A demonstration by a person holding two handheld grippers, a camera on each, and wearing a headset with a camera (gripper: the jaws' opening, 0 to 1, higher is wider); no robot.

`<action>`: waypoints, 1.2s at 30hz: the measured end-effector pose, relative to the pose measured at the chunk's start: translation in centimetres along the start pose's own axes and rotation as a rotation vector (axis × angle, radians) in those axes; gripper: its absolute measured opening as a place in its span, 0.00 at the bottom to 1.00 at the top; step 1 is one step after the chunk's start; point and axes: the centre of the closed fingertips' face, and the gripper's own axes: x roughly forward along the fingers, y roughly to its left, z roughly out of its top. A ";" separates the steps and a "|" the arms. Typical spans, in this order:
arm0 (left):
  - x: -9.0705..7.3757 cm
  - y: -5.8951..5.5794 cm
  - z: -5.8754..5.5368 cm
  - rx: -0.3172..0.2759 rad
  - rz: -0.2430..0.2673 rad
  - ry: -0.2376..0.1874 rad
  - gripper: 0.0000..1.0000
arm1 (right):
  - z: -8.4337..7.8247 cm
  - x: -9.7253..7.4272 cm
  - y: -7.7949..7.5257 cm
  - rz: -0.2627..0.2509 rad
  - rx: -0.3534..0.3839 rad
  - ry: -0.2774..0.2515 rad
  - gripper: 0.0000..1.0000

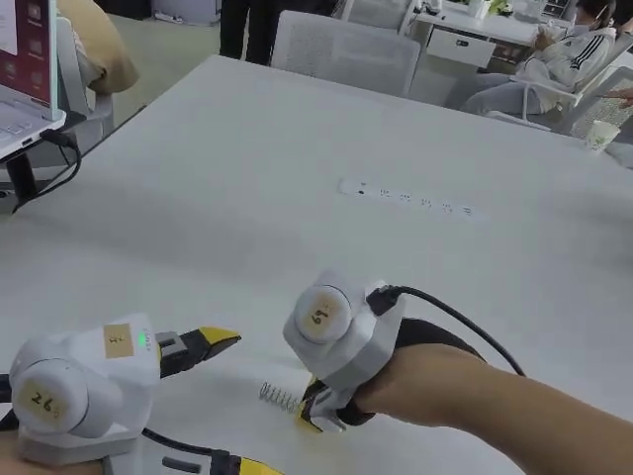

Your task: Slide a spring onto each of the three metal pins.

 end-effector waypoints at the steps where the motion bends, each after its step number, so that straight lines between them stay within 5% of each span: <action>1: 0.0 0.0 0.0 0.002 -0.001 0.002 0.84 | 0.0 -0.2 0.1 0.000 -0.006 -0.004 0.08; 18: 0.6 -0.8 0.0 0.056 -0.052 0.017 0.60 | 1.0 -5.1 1.2 0.081 0.031 -0.109 0.07; 36: 0.9 -1.7 0.1 0.194 -0.108 0.029 0.18 | 1.3 -6.5 3.3 0.163 -0.002 -0.076 0.07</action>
